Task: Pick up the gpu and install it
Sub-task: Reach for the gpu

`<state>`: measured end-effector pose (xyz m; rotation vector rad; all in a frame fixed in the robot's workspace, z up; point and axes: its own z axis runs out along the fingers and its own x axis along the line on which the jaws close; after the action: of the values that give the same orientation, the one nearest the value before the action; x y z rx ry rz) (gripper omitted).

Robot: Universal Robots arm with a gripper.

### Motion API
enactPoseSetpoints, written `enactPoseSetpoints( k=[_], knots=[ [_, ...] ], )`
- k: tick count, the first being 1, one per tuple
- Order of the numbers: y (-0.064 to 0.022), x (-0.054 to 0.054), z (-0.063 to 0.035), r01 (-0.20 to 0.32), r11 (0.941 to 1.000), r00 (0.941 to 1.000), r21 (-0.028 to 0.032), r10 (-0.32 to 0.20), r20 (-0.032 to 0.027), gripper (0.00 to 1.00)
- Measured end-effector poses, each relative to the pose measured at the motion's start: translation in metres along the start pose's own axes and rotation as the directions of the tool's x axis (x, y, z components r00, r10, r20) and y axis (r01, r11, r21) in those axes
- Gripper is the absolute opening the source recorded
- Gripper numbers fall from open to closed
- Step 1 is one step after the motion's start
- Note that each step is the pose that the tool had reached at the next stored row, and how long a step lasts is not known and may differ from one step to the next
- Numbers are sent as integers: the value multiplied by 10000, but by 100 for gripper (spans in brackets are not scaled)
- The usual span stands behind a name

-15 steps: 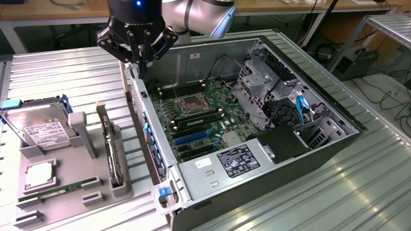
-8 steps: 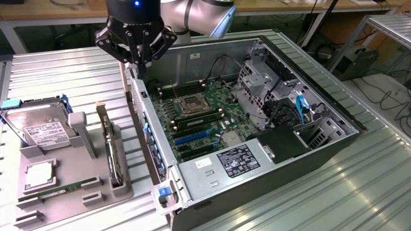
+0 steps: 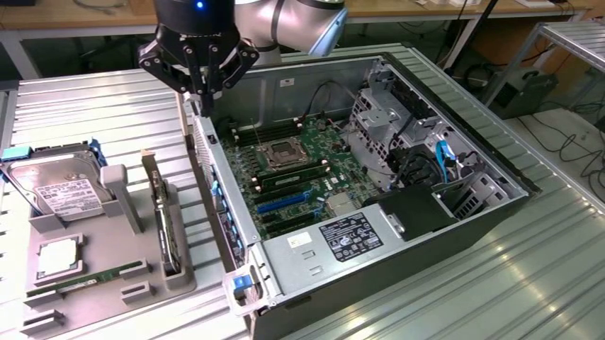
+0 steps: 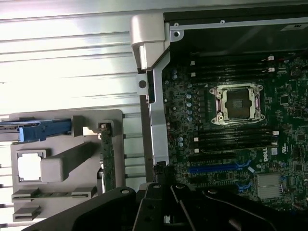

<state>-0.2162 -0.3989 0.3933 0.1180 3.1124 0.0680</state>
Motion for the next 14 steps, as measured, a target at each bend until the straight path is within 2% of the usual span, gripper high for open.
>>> enactPoseSetpoints(
  k=[14],
  knots=[
    [-3,42,-1,0,10000,10000,1,0,0,11]
  ],
)
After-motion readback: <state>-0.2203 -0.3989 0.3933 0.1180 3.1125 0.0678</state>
